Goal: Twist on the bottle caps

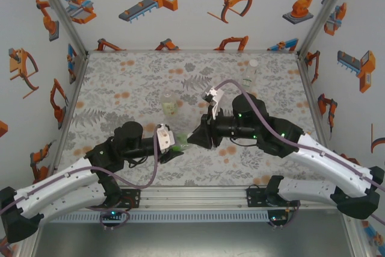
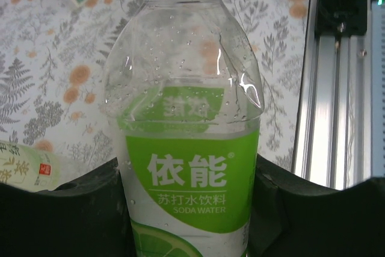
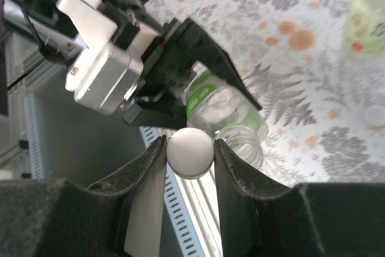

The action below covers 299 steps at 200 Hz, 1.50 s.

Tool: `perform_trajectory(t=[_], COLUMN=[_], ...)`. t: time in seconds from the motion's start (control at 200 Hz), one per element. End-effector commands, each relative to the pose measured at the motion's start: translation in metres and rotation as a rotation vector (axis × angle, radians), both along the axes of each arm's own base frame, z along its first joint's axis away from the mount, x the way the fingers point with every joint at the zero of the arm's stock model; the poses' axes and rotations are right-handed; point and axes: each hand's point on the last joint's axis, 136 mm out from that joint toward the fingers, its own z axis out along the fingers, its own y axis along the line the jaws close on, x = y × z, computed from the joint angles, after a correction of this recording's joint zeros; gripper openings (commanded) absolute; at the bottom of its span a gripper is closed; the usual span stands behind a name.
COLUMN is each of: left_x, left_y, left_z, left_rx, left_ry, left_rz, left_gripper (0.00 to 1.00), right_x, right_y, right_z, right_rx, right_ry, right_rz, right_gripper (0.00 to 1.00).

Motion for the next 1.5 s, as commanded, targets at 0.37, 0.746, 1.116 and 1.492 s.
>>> perform_trajectory(t=[0.37,0.746,1.116,1.492], left_x=[0.007,0.019,-0.008,-0.009], left_y=[-0.018,0.019,0.024,0.017], left_z=[0.067,0.062,0.103,0.103], left_rx=[-0.317,-0.32,-0.495,-0.475], left_ry=[-0.023,-0.06,-0.071,-0.056], left_rz=[-0.004,0.175,0.043,0.02], left_gripper=[0.0,0.0,0.0,0.0], right_x=[0.024,0.107,0.124,0.119], right_y=[-0.04,-0.098,-0.094,-0.097], right_z=[0.047,-0.099,-0.263,-0.315], right_rx=[-0.096,-0.326,-0.507,-0.656], right_ry=[-0.333,0.082,0.273,0.341], right_rz=[-0.104,-0.553,-0.647,-0.629], right_gripper=[0.0,0.0,0.0,0.39])
